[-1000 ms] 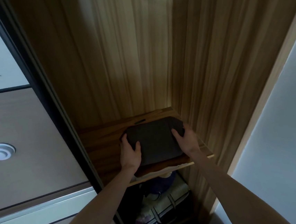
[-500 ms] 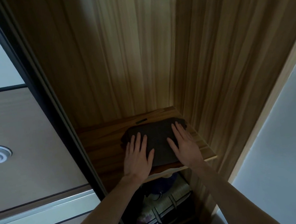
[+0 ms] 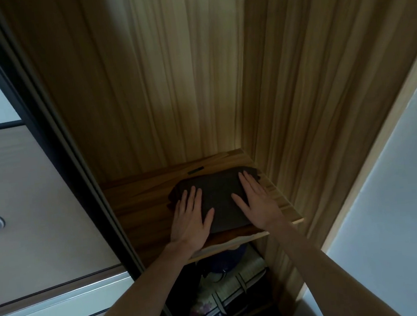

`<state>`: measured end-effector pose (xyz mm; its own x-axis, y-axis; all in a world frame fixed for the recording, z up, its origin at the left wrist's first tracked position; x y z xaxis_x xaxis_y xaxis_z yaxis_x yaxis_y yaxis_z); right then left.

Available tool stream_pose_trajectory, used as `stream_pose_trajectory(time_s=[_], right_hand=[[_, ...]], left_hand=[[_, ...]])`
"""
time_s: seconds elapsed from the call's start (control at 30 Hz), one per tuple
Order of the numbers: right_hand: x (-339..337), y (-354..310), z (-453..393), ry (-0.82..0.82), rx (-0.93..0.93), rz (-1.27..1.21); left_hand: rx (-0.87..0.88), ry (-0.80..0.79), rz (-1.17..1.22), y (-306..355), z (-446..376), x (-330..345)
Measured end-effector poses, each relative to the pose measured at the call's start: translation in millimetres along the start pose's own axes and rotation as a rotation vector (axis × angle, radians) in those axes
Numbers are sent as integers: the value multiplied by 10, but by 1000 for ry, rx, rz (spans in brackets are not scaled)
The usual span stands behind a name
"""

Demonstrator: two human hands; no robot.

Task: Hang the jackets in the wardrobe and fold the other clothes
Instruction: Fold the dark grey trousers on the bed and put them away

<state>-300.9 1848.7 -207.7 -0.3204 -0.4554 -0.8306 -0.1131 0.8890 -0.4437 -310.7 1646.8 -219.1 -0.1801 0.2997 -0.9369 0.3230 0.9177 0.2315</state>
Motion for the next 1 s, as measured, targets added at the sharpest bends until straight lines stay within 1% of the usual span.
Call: stream_pose_trajectory(time_s=[0.07,0.17,0.4,0.57,0.67,0.73,0.83,0.9,1.0], right_hand=[[-105,-80,34,66,-23,-4],[-287,-230,154,162,-38,-19],[-496,-711,489,264,-71,-30],[-549,-1240,746,327,-69,-66],[-553,-1646,898,344,-67,-101],[-540,-1955,1019,337,-70,-124],[-565,-2412,1212,350,-90,-157],[-615,-2700,1363,387,-101,-195],[-700,-3152,1574,463,-149,-245]], left_hand=[[6,26,39,2,16,-82],[28,110,90,44,94,-300],[97,231,175,125,402,-823],[234,341,235,160,887,-1342],[372,460,171,122,1258,-1746],[449,581,147,29,1534,-2065],[423,750,117,-291,1874,-2491],[377,808,58,-563,2037,-2680],[335,847,-2,-984,2236,-2904]])
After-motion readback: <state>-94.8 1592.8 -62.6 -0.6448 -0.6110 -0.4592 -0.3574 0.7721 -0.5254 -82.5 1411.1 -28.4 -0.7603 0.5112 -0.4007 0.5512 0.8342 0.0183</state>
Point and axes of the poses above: each hand's wrist, its own z-axis away from the middle knuckle, its own x-axis out of the palm, y = z × x, the point moved 9 cm from there along -z, towards the middle knuckle, and after that the axes turned 7 degrees about y, right-handed, at the moved point
